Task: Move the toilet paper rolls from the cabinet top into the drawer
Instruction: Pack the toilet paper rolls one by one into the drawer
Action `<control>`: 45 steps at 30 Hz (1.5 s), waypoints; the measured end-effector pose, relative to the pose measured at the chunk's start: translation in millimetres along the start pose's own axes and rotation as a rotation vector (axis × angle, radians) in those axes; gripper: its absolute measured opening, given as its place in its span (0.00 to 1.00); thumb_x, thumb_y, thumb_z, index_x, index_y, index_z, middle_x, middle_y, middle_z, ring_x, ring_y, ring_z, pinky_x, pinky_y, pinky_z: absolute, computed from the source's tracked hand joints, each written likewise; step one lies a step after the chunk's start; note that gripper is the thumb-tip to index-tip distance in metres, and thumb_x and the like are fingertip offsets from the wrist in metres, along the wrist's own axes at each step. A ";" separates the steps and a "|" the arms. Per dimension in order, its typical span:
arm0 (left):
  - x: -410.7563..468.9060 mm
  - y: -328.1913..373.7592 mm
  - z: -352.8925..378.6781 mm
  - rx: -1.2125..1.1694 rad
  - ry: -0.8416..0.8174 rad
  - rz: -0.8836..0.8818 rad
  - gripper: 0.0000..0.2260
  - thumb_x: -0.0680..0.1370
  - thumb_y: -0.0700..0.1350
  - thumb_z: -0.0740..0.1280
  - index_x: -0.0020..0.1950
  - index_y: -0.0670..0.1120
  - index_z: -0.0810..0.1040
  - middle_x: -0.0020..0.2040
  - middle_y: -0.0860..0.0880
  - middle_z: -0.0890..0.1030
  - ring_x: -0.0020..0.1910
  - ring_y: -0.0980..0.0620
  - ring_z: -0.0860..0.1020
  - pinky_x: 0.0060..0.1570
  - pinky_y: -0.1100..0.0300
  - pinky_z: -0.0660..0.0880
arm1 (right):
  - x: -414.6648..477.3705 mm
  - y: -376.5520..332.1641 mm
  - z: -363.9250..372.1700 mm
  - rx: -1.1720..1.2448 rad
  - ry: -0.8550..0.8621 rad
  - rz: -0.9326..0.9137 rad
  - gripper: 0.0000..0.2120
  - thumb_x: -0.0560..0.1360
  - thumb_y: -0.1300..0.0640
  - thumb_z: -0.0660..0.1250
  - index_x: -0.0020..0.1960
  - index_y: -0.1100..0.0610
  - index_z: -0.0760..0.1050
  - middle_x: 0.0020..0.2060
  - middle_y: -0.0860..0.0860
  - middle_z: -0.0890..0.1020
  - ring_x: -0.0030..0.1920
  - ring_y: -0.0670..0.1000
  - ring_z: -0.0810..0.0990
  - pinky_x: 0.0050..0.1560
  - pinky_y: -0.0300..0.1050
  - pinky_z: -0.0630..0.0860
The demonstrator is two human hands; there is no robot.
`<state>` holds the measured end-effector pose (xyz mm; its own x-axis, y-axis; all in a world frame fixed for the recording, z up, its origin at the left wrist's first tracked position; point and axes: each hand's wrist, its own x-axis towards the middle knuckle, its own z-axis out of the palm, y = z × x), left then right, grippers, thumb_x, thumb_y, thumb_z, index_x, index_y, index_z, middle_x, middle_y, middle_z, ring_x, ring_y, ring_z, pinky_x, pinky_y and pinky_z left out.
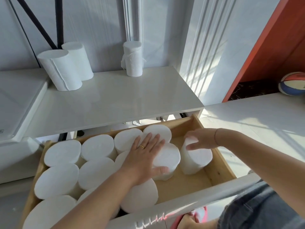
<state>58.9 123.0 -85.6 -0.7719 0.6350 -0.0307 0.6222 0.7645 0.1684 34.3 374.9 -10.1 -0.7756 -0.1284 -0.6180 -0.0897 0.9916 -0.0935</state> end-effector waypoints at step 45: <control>75.8 -83.3 -65.8 -0.048 0.237 -0.230 0.37 0.72 0.71 0.36 0.77 0.53 0.44 0.78 0.54 0.44 0.75 0.57 0.39 0.72 0.52 0.35 | 153.3 -76.6 -131.8 1.013 0.901 -0.161 0.39 0.69 0.45 0.75 0.72 0.57 0.61 0.67 0.57 0.71 0.67 0.52 0.71 0.65 0.44 0.68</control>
<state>-60.1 100.2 -37.1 -0.9040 0.3982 0.1554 0.4251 0.8754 0.2303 -160.1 281.4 5.2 -0.9699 0.2020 0.1361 -0.0260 0.4696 -0.8825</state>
